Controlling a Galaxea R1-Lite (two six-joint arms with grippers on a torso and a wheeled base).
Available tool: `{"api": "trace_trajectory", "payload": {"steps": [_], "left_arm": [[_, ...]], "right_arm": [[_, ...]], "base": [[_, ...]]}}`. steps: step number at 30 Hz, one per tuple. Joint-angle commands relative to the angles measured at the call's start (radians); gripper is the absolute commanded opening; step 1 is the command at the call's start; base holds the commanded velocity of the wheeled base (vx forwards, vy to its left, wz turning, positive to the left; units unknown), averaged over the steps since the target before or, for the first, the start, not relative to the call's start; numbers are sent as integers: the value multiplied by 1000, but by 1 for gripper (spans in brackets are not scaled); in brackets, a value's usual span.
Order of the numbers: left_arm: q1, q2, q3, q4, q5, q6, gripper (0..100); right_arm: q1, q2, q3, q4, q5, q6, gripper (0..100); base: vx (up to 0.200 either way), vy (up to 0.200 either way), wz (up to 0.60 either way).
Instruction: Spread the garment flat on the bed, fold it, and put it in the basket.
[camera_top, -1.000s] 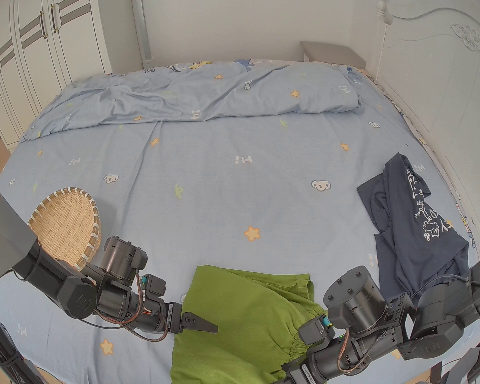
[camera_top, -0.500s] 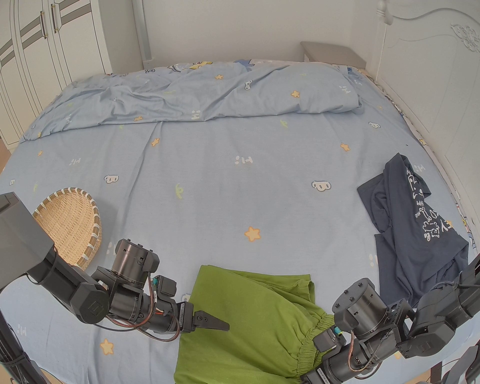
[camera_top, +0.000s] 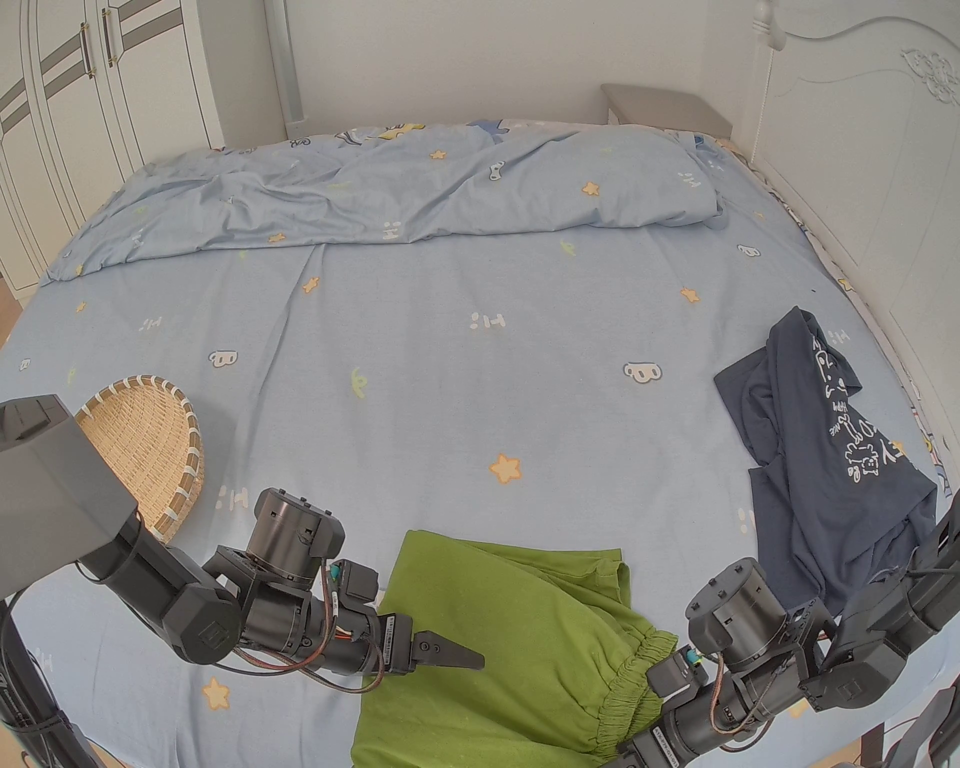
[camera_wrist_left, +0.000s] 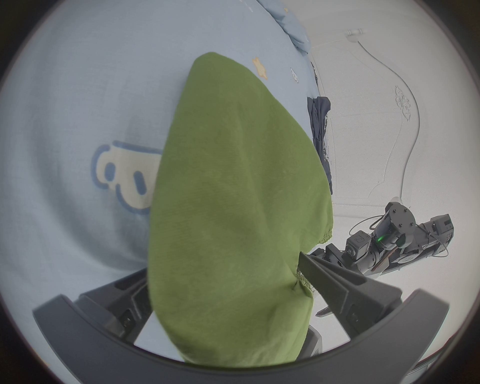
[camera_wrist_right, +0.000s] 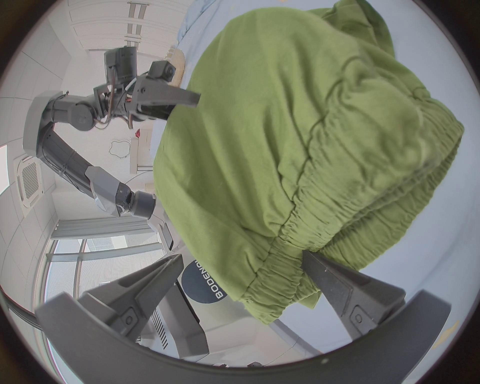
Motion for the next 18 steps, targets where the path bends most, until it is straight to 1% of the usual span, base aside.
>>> {"api": "trace_trajectory", "payload": {"steps": [1,3,6,7,13,16,18], "left_arm": [[-19,20,8,-21,2,-10,100],[-37,20,24,-49,3,-22,100],[-47,17,48,-78,5,-30,100],[-54,18,56,-88,5,-30,0],[-62,18,77,-119,6,-37,0],[-60,9,74,-121,8,-45,0],[-56,3,73,-119,3,-51,0]], "right_arm": [[-34,-15,40,-43,0,1,100],[-52,-42,69,-90,0,2,100],[-71,-75,74,-110,0,4,100],[-77,-82,72,-110,0,4,100],[-98,-116,60,-112,0,13,100],[-129,-142,32,-112,0,16,100],[-167,-179,-22,-98,0,25,100]], "base": [[0,0,0],[0,0,0],[0,0,0],[0,0,0],[0,0,0],[0,0,0],[0,0,0]]}}
